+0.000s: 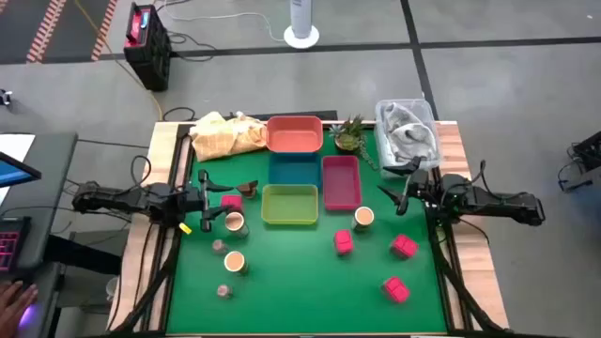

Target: Sort spices by type

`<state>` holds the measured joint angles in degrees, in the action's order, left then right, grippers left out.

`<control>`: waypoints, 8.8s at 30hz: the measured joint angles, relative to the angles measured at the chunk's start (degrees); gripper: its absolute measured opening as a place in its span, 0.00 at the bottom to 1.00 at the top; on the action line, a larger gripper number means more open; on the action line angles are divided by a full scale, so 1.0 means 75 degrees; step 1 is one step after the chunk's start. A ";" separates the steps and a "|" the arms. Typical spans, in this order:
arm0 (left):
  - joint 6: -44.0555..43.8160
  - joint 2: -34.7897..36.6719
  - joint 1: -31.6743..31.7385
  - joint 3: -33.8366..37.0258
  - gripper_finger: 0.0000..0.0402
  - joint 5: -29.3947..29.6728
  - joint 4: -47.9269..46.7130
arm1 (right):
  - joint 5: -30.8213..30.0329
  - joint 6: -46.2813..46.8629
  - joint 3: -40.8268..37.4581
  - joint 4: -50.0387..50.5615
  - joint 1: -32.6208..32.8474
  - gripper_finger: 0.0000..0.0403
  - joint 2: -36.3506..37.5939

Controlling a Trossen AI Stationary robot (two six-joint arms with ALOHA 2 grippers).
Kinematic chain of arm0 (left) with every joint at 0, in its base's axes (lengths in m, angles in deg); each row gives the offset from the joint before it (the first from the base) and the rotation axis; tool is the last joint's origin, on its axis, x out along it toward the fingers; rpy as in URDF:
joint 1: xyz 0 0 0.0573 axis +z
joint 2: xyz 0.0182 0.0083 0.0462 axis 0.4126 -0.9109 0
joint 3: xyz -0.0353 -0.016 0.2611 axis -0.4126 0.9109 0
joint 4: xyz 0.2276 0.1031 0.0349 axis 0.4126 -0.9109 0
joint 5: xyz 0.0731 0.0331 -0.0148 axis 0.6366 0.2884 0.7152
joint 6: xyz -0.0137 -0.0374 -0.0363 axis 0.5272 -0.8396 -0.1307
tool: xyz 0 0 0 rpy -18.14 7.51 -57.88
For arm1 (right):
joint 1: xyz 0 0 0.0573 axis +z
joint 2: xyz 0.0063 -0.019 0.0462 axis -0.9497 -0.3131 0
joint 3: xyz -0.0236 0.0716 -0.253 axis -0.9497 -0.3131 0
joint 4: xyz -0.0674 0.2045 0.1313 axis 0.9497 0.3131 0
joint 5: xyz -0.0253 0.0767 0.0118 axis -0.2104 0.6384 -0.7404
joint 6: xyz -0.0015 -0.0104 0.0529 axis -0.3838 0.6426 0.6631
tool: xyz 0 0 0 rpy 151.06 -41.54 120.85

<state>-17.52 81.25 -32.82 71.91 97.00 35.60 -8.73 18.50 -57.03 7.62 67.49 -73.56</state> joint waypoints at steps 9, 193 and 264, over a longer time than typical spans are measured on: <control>0.0000 -0.0001 0.0002 0.0001 0.56 0.0000 0.0003 | 0.0000 -0.0002 0.0000 0.0001 -0.0002 0.81 -0.0001; -0.2352 -0.8109 0.0574 -0.7166 0.56 0.0014 -0.4325 | -0.0815 0.0073 0.4001 -0.2241 0.0634 0.81 -0.7896; -0.1583 -1.0227 -0.0485 -0.7871 0.83 -0.0854 -0.7220 | -0.3008 0.1434 0.4001 -0.0511 0.2210 0.81 -0.6892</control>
<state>-29.40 4.55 -36.45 12.88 90.60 -18.54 -31.29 29.26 -27.02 3.79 84.07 -125.25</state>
